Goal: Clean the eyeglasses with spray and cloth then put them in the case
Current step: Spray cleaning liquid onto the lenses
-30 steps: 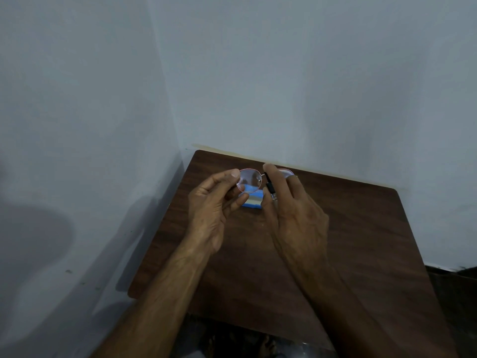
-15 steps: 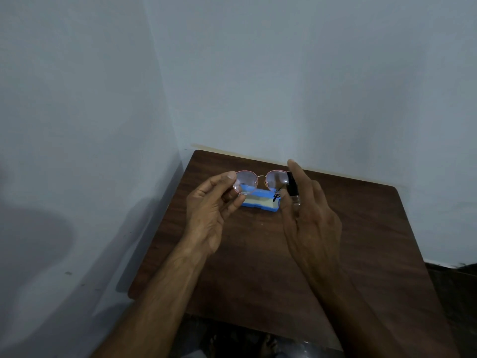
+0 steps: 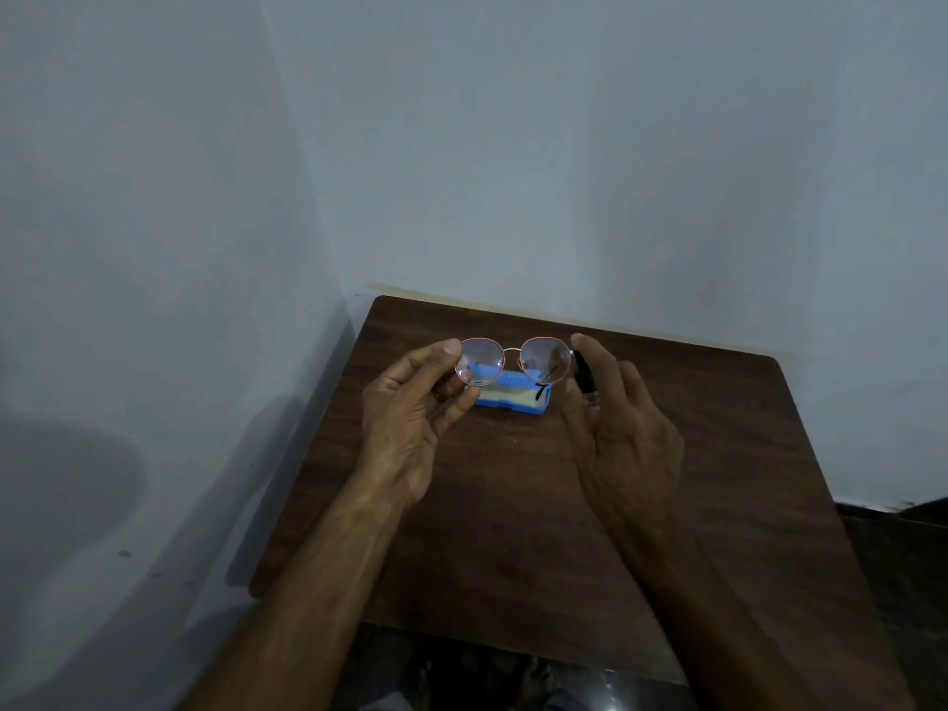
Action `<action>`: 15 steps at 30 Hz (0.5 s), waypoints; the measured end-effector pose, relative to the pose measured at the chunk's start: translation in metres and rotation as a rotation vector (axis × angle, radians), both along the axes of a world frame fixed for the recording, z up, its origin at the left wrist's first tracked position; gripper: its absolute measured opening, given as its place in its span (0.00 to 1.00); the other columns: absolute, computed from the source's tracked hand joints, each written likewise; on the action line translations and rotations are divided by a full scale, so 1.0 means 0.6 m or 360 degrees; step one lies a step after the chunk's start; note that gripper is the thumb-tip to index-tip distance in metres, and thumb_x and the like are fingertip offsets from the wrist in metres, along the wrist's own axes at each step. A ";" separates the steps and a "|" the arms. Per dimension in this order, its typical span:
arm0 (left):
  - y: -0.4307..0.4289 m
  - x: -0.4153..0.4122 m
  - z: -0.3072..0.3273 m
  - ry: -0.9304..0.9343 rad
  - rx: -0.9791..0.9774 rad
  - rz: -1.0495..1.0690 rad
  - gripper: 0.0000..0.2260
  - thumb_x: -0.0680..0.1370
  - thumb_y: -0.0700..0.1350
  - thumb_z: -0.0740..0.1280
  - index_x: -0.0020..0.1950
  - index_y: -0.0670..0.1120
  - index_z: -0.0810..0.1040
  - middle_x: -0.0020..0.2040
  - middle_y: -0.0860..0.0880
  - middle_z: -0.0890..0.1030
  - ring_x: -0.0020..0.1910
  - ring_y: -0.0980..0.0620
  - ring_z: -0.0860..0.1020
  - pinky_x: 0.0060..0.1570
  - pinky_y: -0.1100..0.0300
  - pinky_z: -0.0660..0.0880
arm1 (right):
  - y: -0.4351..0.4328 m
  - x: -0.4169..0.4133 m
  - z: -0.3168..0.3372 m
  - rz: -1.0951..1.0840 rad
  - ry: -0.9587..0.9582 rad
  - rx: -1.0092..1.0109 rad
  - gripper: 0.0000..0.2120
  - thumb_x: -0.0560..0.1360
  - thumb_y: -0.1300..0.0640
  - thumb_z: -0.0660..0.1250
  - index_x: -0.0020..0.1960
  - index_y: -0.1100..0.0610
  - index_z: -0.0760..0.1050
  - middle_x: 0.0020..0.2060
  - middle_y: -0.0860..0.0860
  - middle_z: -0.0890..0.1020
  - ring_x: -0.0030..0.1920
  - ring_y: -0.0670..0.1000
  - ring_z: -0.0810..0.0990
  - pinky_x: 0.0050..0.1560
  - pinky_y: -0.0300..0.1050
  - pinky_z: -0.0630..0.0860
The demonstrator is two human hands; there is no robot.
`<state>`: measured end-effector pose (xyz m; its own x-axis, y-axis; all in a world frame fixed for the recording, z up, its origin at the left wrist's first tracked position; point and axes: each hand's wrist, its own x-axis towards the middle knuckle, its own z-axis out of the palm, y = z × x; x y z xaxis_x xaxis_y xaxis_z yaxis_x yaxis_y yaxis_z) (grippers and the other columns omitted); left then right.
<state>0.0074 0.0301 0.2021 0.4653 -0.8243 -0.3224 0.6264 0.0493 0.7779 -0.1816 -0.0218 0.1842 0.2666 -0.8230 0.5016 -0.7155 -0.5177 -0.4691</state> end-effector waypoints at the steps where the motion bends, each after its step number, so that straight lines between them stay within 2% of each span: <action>1: 0.000 0.000 0.000 0.0003 0.0003 -0.0001 0.05 0.78 0.40 0.73 0.52 0.45 0.86 0.45 0.48 0.88 0.44 0.54 0.86 0.39 0.62 0.84 | 0.000 -0.001 -0.001 0.0027 -0.0005 -0.0022 0.25 0.82 0.55 0.70 0.75 0.45 0.64 0.57 0.52 0.81 0.46 0.51 0.83 0.38 0.47 0.80; 4: 0.000 0.002 -0.001 0.0000 0.0017 -0.0004 0.05 0.77 0.40 0.74 0.53 0.45 0.86 0.45 0.48 0.88 0.45 0.54 0.86 0.39 0.62 0.84 | 0.003 0.000 -0.005 0.0058 -0.0047 -0.0069 0.25 0.81 0.56 0.71 0.74 0.47 0.67 0.56 0.52 0.82 0.46 0.51 0.82 0.38 0.46 0.80; 8: -0.002 0.002 0.000 -0.0012 0.0030 0.0000 0.08 0.75 0.42 0.74 0.54 0.45 0.85 0.46 0.48 0.89 0.46 0.54 0.87 0.38 0.62 0.83 | 0.004 0.006 -0.005 0.0065 -0.0071 -0.0069 0.27 0.81 0.56 0.70 0.76 0.45 0.64 0.55 0.51 0.81 0.44 0.50 0.82 0.36 0.48 0.81; 15: -0.005 0.001 0.001 -0.0020 0.0008 -0.0032 0.10 0.73 0.43 0.75 0.53 0.45 0.85 0.44 0.49 0.88 0.46 0.54 0.87 0.38 0.63 0.83 | -0.004 -0.001 -0.011 -0.0002 -0.0069 -0.0065 0.26 0.82 0.56 0.69 0.76 0.44 0.64 0.57 0.51 0.81 0.45 0.51 0.82 0.37 0.54 0.83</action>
